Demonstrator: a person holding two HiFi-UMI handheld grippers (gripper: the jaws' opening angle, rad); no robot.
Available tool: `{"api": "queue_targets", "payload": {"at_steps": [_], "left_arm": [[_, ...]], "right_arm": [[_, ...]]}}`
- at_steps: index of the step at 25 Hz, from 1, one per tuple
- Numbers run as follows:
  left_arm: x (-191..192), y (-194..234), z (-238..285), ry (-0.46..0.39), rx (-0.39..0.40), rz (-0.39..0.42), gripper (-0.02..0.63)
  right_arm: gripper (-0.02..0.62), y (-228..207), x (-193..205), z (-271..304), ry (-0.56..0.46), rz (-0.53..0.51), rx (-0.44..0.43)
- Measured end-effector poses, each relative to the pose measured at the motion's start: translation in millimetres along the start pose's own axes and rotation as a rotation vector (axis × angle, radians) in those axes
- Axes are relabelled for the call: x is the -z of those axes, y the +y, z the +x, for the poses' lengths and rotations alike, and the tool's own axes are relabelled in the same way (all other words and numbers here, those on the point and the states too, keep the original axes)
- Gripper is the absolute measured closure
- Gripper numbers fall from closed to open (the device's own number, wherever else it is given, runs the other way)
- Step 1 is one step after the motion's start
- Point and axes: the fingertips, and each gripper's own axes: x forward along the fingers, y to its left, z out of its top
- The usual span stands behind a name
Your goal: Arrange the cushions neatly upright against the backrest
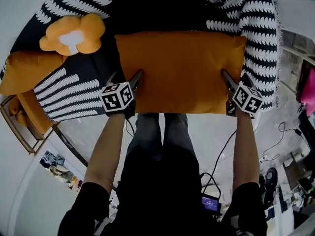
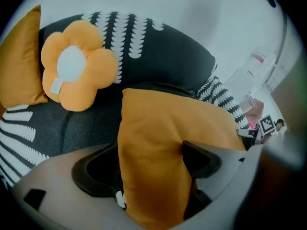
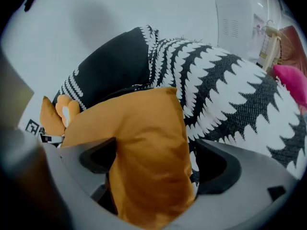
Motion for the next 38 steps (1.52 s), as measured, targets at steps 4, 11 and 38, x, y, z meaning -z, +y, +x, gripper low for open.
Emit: {"api": "queue_targets", "payload": {"at_steps": [4, 11, 38], "left_arm": [[-1.2, 6.6, 19.8, 0.003, 0.041, -0.015, 0.144], [3.6, 13.9, 39.9, 0.052, 0.127, -0.085, 0.069], [-205.7, -77.8, -117.0, -0.44, 0.26, 0.026, 0.426]], "right_arm": [[0.091, 1.1, -0.9, 20.1, 0.027, 0.003, -0.058], [0.094, 8.8, 2.6, 34.5, 0.096, 0.008, -0.1], [0.345, 145.0, -213.0, -91.9, -0.352, -0.214, -0.312]]}}
